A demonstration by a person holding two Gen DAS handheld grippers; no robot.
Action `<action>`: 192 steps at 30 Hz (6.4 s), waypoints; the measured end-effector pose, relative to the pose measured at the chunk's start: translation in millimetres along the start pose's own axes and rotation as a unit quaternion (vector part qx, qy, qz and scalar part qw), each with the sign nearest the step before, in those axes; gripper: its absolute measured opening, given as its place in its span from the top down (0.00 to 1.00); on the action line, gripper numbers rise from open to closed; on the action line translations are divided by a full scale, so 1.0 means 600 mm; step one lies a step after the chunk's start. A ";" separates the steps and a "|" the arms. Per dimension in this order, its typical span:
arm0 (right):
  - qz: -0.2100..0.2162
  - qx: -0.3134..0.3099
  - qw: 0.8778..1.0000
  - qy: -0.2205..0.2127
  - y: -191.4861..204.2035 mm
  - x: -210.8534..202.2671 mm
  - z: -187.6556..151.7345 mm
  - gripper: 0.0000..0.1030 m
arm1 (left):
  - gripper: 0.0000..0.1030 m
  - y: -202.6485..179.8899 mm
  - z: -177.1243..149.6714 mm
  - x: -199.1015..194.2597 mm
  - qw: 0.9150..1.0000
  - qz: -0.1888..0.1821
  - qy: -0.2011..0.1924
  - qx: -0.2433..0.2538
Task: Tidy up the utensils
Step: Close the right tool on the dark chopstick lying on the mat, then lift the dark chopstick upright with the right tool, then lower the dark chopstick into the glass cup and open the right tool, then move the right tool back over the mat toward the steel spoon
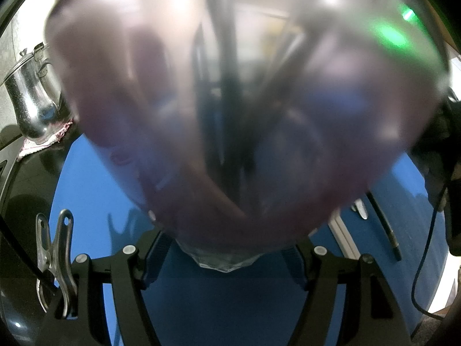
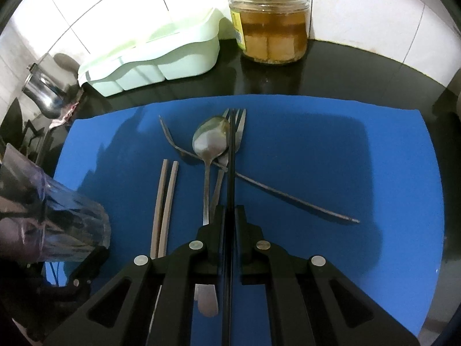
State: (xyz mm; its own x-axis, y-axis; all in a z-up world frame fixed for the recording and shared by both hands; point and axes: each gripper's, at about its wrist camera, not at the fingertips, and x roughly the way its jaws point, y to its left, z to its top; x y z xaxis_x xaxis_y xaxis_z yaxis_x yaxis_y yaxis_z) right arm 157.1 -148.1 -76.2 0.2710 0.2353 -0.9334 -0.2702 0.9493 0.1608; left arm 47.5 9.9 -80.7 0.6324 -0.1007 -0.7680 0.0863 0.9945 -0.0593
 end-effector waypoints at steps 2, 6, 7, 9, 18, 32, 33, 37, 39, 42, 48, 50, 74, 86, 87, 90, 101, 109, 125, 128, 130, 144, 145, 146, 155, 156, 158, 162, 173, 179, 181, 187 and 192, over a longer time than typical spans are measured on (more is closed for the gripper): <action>-0.002 -0.003 1.000 0.002 0.003 0.002 0.006 0.93 | 0.29 -0.002 0.000 0.000 1.000 0.000 0.000 0.000; -0.006 -0.008 1.000 0.007 0.004 0.008 0.017 0.93 | 0.29 0.004 -0.001 0.000 1.000 0.000 0.000 0.000; -0.008 -0.010 1.000 0.008 0.005 0.009 0.019 0.93 | 0.29 0.005 -0.001 0.000 1.000 0.000 0.000 0.000; -0.010 -0.017 1.000 0.009 0.007 0.010 0.021 0.93 | 0.29 0.005 -0.001 0.000 1.000 0.000 0.000 0.000; 0.023 0.010 0.999 -0.026 -0.011 -0.020 0.005 0.94 | 0.29 0.001 0.000 0.000 1.000 -0.001 0.000 0.000; 0.080 0.024 0.983 -0.164 -0.004 -0.142 -0.067 0.94 | 0.29 -0.002 0.000 0.000 1.000 -0.001 0.000 0.000; 0.085 0.022 0.980 -0.176 0.000 -0.153 -0.074 0.94 | 0.29 0.001 -0.001 -0.001 1.000 -0.001 0.000 0.000; 0.095 0.019 0.973 -0.209 0.010 -0.190 -0.095 0.94 | 0.29 0.001 -0.001 -0.001 1.000 -0.001 0.000 0.000; 0.086 0.015 0.971 -0.224 0.016 -0.208 -0.104 0.94 | 0.29 0.001 -0.001 -0.001 1.000 -0.001 0.000 0.000; 0.082 0.006 0.968 -0.238 0.026 -0.229 -0.118 0.94 | 0.29 0.000 -0.001 -0.001 1.000 -0.001 0.000 0.000; 0.068 -0.010 0.961 -0.269 0.044 -0.268 -0.129 0.94 | 0.29 0.001 -0.001 -0.001 1.000 -0.001 0.000 0.000; 0.058 -0.012 0.958 -0.282 0.049 -0.279 -0.128 0.94 | 0.29 0.001 -0.001 -0.001 1.000 -0.001 0.000 0.000; 0.031 -0.066 0.932 -0.354 0.099 -0.395 -0.081 0.94 | 0.29 0.003 -0.001 -0.001 1.000 -0.001 0.000 0.000; 0.048 -0.107 0.917 -0.382 0.153 -0.435 -0.054 0.94 | 0.29 0.004 -0.002 -0.001 1.000 -0.001 0.000 -0.001; 0.049 -0.110 0.915 -0.385 0.158 -0.437 -0.052 0.94 | 0.29 0.004 -0.002 -0.001 1.000 -0.001 0.000 -0.001; 0.055 -0.116 0.911 -0.392 0.169 -0.445 -0.046 0.94 | 0.29 0.004 -0.002 -0.001 1.000 -0.001 0.000 -0.001; 0.090 -0.146 0.896 -0.410 0.213 -0.460 -0.047 0.94 | 0.29 0.005 -0.003 0.000 1.000 -0.001 0.000 -0.001; 0.103 -0.149 0.901 -0.393 0.227 -0.434 -0.044 0.94 | 0.29 0.002 -0.004 0.002 1.000 -0.002 0.000 -0.001; 0.111 -0.158 0.924 -0.330 0.242 -0.360 -0.041 0.94 | 0.29 -0.003 -0.004 0.001 1.000 -0.003 0.000 -0.001; 0.110 -0.158 0.931 -0.311 0.240 -0.336 -0.045 0.94 | 0.29 0.001 -0.004 0.001 1.000 -0.003 0.000 -0.001; 0.108 -0.156 0.937 -0.294 0.236 -0.317 -0.048 0.94 | 0.29 -0.001 -0.004 0.001 1.000 -0.003 0.000 -0.001; 0.105 -0.156 0.949 -0.255 0.227 -0.261 -0.050 0.84 | 0.29 0.009 -0.006 0.002 1.000 -0.003 0.000 -0.002; 0.109 -0.155 0.948 -0.257 0.226 -0.264 -0.050 0.79 | 0.29 0.011 -0.006 0.002 1.000 -0.003 0.000 -0.002; 0.112 -0.154 0.947 -0.259 0.226 -0.266 -0.050 0.77 | 0.29 0.010 -0.006 0.002 1.000 -0.003 0.000 -0.002; 0.128 -0.135 0.937 -0.296 0.207 -0.306 -0.052 0.75 | 0.29 0.003 -0.007 0.002 1.000 -0.003 0.000 -0.002; 0.125 -0.126 0.935 -0.306 0.198 -0.315 -0.052 0.74 | 0.29 0.001 -0.007 0.002 1.000 -0.003 0.000 -0.002; 0.119 -0.113 0.934 -0.316 0.184 -0.324 -0.050 0.70 | 0.29 0.003 -0.007 0.002 1.000 -0.004 0.000 -0.002; 0.097 -0.084 0.937 -0.325 0.149 -0.330 -0.046 0.69 | 0.29 -0.003 -0.007 0.001 1.000 -0.004 0.001 -0.002; 0.053 -0.018 0.955 -0.291 0.068 -0.278 -0.043 0.69 | 0.29 0.002 -0.007 0.000 1.000 -0.004 0.000 -0.002; 0.038 -0.012 0.970 -0.240 0.051 -0.218 -0.040 0.69 | 0.29 -0.001 -0.008 0.000 1.000 -0.004 0.000 -0.002; 0.036 -0.013 0.974 -0.223 0.048 -0.199 -0.039 0.69 | 0.29 0.001 -0.008 0.000 1.000 -0.004 0.000 -0.002; 0.025 -0.018 0.982 -0.184 0.042 -0.151 -0.038 0.69 | 0.29 0.003 -0.008 0.000 1.000 -0.004 0.000 -0.002; 0.018 -0.022 0.988 -0.149 0.037 -0.108 -0.033 0.69 | 0.29 0.003 -0.008 0.000 1.000 -0.004 0.000 -0.002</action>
State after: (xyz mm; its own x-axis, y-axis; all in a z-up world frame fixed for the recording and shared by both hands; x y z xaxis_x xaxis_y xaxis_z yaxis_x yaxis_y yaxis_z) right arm 115.2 -146.7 -18.7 0.5198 0.3254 -0.7899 -0.3224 0.9310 0.1714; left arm 44.0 11.8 -83.8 0.6312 -0.1087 -0.7680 0.0878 0.9938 -0.0685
